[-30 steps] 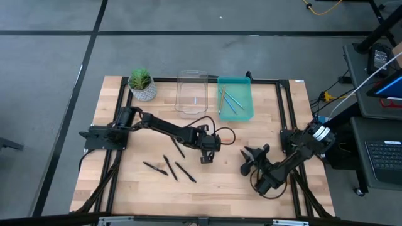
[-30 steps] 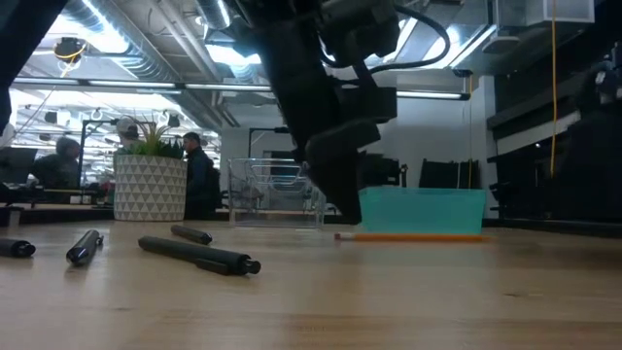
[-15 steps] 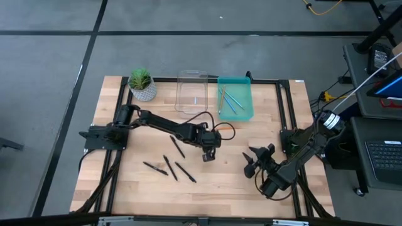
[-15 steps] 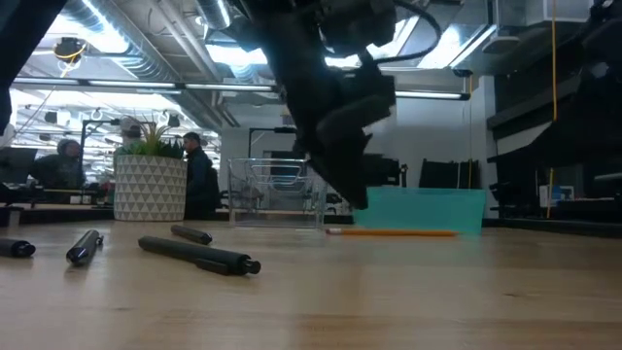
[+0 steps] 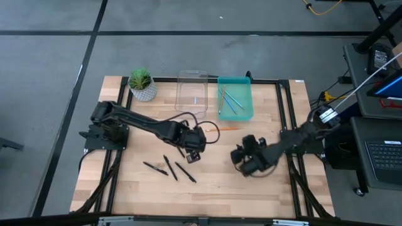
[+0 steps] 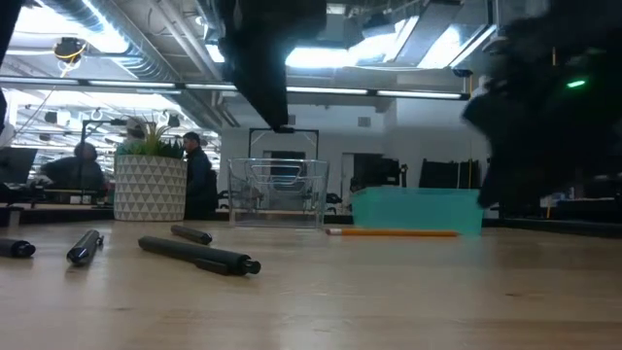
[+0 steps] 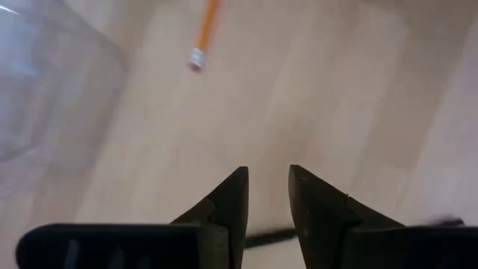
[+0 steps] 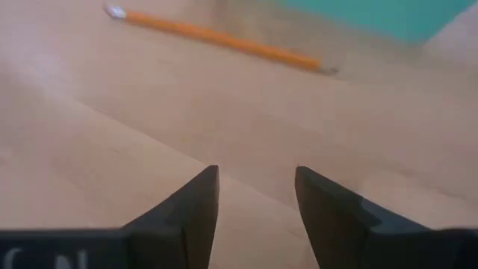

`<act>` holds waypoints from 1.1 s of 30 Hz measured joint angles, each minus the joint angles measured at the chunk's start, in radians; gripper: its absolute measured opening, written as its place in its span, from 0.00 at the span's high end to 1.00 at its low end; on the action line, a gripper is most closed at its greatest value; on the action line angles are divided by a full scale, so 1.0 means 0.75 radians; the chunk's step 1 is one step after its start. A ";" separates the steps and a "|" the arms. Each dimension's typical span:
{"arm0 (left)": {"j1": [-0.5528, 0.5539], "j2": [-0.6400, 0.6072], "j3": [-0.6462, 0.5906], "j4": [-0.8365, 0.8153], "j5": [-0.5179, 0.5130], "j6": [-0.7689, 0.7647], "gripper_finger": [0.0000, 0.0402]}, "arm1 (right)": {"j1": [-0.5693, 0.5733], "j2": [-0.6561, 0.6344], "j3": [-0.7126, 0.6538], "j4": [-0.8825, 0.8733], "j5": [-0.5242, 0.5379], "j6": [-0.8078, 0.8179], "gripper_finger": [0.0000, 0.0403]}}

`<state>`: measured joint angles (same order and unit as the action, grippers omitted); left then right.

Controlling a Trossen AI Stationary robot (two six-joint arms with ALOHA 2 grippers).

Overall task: Sort pens & pencils
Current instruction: Put the orange pencil into the blue bin

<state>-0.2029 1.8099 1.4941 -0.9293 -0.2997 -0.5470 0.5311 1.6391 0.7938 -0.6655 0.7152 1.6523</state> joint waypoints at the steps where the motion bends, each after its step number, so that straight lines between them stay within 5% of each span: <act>1: -0.004 -0.023 -0.016 0.002 -0.025 -0.011 0.77 | -0.047 -0.003 0.000 0.043 -0.050 -0.051 0.56; 8: -0.013 -0.156 -0.266 0.058 -0.046 -0.119 0.78 | -0.260 -0.017 0.020 0.357 -0.055 -0.475 0.56; 18: -0.008 -0.191 -0.501 0.388 -0.042 -0.167 0.79 | -0.503 0.041 0.031 0.586 -0.164 -0.779 0.56; 33: -0.009 -0.193 -0.501 0.443 -0.042 -0.130 0.81 | -0.588 0.155 0.030 0.632 -0.203 -0.708 0.56</act>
<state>-0.2096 1.6653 1.1183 -0.5967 -0.3313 -0.6441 0.0899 1.7550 0.8165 -0.1915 0.5632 1.1210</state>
